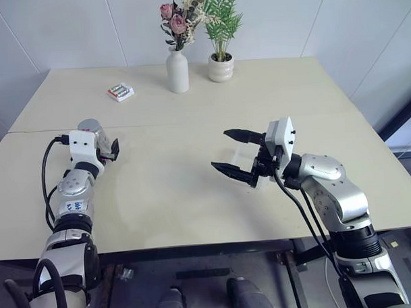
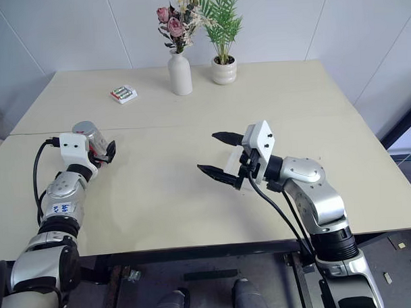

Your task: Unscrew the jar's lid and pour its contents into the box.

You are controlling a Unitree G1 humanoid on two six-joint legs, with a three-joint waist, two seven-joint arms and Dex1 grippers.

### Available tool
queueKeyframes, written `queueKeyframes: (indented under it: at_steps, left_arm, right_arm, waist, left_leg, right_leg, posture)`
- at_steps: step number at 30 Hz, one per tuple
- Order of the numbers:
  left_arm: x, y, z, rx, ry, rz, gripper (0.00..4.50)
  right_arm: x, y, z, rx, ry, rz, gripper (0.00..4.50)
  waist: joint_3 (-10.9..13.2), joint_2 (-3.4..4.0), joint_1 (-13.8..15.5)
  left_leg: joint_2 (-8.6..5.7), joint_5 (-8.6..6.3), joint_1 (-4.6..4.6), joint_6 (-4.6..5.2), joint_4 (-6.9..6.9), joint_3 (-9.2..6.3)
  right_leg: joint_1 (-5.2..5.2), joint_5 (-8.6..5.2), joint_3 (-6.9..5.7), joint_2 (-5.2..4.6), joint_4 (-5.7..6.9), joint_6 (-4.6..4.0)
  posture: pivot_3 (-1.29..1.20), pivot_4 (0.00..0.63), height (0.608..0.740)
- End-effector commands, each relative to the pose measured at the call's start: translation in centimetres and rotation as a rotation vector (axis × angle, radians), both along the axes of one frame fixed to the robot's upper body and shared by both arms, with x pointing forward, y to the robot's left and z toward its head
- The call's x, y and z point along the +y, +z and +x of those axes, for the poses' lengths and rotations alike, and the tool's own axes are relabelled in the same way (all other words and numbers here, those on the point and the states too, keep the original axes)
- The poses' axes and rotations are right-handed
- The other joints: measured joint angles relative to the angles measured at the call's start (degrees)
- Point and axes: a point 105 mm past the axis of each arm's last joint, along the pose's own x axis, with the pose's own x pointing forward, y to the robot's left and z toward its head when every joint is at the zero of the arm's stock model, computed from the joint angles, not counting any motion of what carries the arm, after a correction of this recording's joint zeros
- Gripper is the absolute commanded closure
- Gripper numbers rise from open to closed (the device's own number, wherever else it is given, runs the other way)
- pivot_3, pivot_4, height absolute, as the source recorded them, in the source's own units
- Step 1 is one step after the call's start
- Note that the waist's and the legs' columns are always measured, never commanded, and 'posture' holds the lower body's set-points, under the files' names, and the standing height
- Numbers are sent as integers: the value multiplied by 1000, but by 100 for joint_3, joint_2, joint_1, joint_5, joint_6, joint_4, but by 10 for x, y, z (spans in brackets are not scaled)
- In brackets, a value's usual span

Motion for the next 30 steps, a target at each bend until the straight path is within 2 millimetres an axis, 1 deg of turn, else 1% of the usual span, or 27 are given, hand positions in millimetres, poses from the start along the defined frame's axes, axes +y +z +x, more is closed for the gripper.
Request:
queueKeyframes:
  at_steps: [1,2,5,11,13,17,18,20,23,25,28,30]
  left_arm:
    - [7,21,1,-59,20,32,37]
    - [7,22,1,-62,25,30,37]
    - [9,21,1,-60,35,39,611]
    - [14,20,-2,-61,50,49,2466]
    - [15,19,-4,-61,47,47,2522]
    - [4,22,-4,-82,-36,32,2522]
    - [-6,25,-5,-100,-104,39,2522]
    - [-41,35,-13,-152,-318,49,2522]
    - [-90,42,-40,-176,-604,36,2522]
    - [-113,44,-58,-162,-736,6,2522]
    - [-134,47,-75,-123,-867,-38,2522]
    - [-144,47,-83,-90,-942,-83,2522]
  right_arm:
    - [-7,13,-5,-51,-19,20,0]
    - [-7,13,-5,-51,-21,21,0]
    - [-8,12,-4,-48,-28,25,0]
    - [-11,9,-3,-35,-43,29,0]
    - [-11,7,-3,-28,-45,29,0]
    - [-11,6,-3,-23,-46,30,0]
    - [-11,7,-4,-22,-44,32,0]
    - [-10,10,-7,-11,-36,47,0]
    - [-5,20,-12,9,-15,79,0]
    - [2,27,-17,18,6,82,0]
    - [15,34,-21,28,23,59,0]
    - [23,35,-20,33,15,30,0]
  waist:
    - [0,0,3]
    - [0,0,2]
    - [0,0,2]
    - [0,0,2]
    - [0,0,-1]
    - [0,0,1]
    - [0,0,-1]
    - [0,0,3]
    - [0,0,11]
    - [0,0,0]
    - [0,0,-16]
    - [0,1,-23]
  left_leg:
    - [0,0,0,0,0,0]
    - [0,0,0,0,0,0]
    - [0,0,0,0,-1,0]
    - [0,0,-1,0,0,0]
    - [0,0,0,0,0,0]
    - [0,0,-1,0,-1,0]
    - [0,0,-1,0,-1,0]
    - [0,0,-3,0,-4,0]
    - [4,0,-11,0,-8,-2]
    - [5,0,-21,-1,-7,-8]
    - [6,0,-21,-1,-4,-8]
    - [9,3,-17,1,-2,-9]
  right_leg:
    - [0,0,0,0,0,0]
    - [0,0,0,0,0,0]
    - [0,0,0,0,-1,0]
    - [0,0,0,0,0,0]
    - [0,0,0,0,0,0]
    - [0,0,0,1,-1,0]
    - [0,0,0,1,-2,0]
    - [-1,0,0,1,-4,0]
    - [-5,-1,1,-2,-7,-1]
    - [-13,-1,0,-4,-6,-1]
    - [-18,-2,1,-1,4,-5]
    - [-17,-5,1,7,6,-12]
  posture:
    - [0,150,740]
    - [0,150,740]
    - [0,150,740]
    - [0,150,740]
    - [0,150,740]
    - [0,150,740]
    - [0,150,740]
    - [0,150,740]
    - [0,150,740]
    - [0,150,740]
    - [0,150,740]
    - [0,150,740]
